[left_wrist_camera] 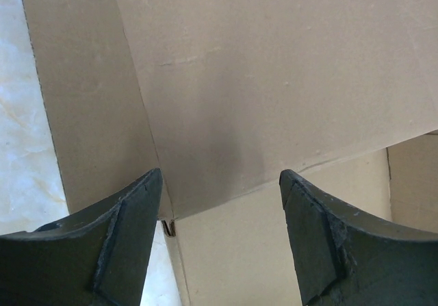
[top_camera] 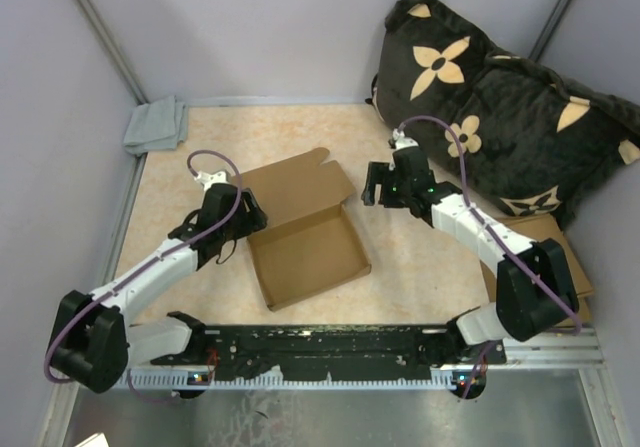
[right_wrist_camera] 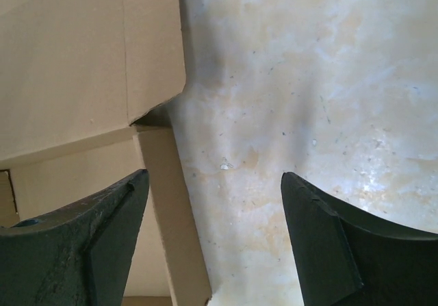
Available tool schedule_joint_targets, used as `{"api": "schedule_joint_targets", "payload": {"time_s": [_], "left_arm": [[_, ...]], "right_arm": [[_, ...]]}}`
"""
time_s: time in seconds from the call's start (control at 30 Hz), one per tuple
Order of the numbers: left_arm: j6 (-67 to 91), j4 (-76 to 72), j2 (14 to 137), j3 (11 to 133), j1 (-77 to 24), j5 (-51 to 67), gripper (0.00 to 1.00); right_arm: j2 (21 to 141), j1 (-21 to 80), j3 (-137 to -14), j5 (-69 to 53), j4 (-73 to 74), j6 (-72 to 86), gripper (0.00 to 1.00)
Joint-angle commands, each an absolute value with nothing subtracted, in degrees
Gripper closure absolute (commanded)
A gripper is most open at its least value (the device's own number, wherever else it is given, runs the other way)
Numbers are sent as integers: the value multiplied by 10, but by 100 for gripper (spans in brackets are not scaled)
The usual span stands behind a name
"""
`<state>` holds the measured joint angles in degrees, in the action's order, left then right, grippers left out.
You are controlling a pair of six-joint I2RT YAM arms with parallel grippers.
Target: Fold the paper box
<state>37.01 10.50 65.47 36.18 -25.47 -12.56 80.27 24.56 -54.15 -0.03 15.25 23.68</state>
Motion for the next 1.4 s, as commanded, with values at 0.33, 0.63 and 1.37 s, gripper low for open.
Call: {"api": "schedule_joint_targets", "payload": {"time_s": [0.33, 0.63, 1.37], "left_arm": [[356, 106, 692, 363, -238, -109, 24], [353, 160, 630, 366, -235, -147, 23], [355, 187, 575, 366, -234, -165, 23]], "right_arm": [[909, 181, -614, -131, 80, 252, 20], [1001, 174, -665, -211, 38, 264, 20], [1180, 185, -855, -377, 61, 250, 37]]}}
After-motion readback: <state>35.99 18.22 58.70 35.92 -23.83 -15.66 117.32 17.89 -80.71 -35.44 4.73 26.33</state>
